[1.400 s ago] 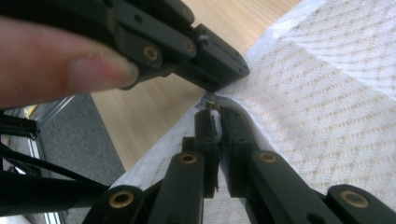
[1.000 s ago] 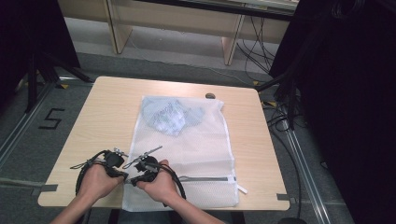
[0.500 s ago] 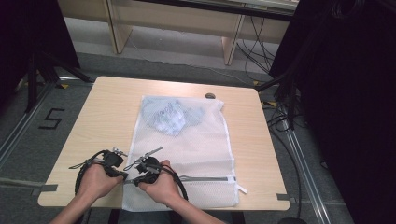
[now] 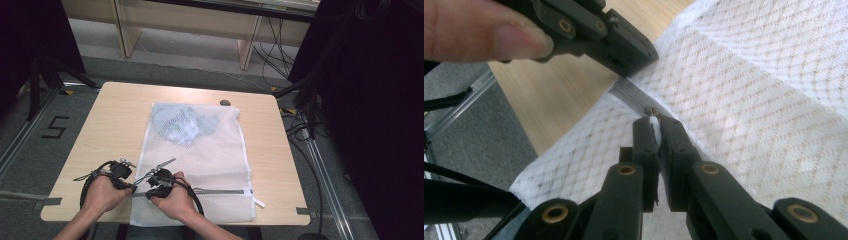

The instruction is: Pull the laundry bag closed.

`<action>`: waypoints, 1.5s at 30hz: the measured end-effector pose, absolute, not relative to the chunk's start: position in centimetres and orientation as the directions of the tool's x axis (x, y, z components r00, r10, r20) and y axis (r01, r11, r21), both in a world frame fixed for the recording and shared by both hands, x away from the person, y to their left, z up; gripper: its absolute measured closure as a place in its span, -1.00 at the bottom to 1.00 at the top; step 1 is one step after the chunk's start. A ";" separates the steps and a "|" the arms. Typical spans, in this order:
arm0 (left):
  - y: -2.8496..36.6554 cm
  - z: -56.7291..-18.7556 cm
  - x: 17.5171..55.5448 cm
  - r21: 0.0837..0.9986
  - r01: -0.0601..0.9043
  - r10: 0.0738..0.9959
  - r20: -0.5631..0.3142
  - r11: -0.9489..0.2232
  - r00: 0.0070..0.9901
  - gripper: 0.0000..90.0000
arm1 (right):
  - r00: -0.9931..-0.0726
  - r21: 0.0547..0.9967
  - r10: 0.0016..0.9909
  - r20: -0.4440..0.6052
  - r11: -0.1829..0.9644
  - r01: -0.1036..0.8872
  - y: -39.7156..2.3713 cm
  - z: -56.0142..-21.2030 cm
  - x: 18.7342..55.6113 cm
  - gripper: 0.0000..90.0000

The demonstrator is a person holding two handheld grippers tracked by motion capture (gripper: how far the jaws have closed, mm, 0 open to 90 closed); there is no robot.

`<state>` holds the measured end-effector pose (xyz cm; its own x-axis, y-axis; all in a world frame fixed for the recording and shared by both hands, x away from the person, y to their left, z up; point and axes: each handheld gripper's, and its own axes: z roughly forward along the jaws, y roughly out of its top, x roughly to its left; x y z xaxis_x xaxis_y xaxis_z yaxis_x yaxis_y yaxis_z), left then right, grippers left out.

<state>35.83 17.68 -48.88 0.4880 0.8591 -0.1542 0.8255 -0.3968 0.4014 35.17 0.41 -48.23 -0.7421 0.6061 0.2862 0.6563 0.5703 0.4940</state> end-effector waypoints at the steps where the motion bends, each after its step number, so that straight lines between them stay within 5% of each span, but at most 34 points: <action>1: 17.8 -48.9 35.9 0.405 0.815 0.852 -0.142 -0.414 0.504 1.00 | -0.748 0.497 0.603 0.279 0.576 0.649 0.3 -48.2 35.2 0.94; 45: 17.7 -48.9 35.8 0.406 0.828 0.861 -0.162 -0.388 0.483 1.00 | -0.731 0.467 0.643 0.228 0.587 0.661 -1.6 -47.6 35.2 0.94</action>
